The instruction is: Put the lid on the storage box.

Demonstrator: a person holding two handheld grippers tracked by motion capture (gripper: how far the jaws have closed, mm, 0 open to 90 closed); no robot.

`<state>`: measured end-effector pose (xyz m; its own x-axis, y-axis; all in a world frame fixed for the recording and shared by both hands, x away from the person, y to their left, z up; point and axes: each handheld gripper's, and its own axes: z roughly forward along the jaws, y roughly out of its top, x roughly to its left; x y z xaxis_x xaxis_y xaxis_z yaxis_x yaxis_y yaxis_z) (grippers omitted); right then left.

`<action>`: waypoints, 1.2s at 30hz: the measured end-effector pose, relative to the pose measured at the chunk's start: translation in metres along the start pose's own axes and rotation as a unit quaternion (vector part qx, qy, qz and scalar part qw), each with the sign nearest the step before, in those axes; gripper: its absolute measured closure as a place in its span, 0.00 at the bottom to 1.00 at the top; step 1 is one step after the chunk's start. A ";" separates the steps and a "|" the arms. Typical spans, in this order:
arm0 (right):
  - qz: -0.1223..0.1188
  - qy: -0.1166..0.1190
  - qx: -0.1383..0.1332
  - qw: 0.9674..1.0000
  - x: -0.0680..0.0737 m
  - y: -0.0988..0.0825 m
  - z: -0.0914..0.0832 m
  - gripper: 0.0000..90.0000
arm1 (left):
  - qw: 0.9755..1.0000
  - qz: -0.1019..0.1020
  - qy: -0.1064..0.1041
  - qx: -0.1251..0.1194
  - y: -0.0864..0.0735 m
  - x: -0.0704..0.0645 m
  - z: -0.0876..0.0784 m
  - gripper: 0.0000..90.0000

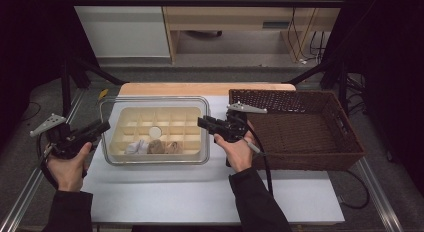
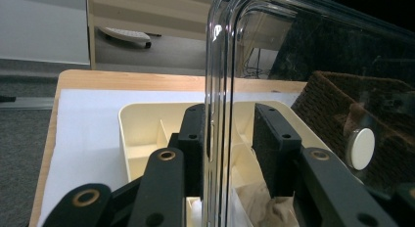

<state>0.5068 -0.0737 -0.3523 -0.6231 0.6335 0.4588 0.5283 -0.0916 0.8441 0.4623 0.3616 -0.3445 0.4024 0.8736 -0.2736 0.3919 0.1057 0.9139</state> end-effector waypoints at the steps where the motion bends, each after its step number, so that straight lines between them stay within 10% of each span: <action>1: -0.001 0.000 -0.001 1.000 -0.001 0.003 0.003 0.77 | 1.000 0.000 0.001 0.000 0.002 0.001 0.001 0.73; 36: 0.039 -0.020 0.025 0.999 -0.021 0.012 0.048 0.75 | 0.999 -0.015 0.017 0.038 0.011 0.034 0.033 0.72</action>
<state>0.5533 -0.0513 -0.3652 -0.5551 0.6567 0.5104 0.6037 -0.1040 0.7904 0.5070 0.3765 -0.3538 0.3615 0.8867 -0.2881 0.4660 0.0958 0.8796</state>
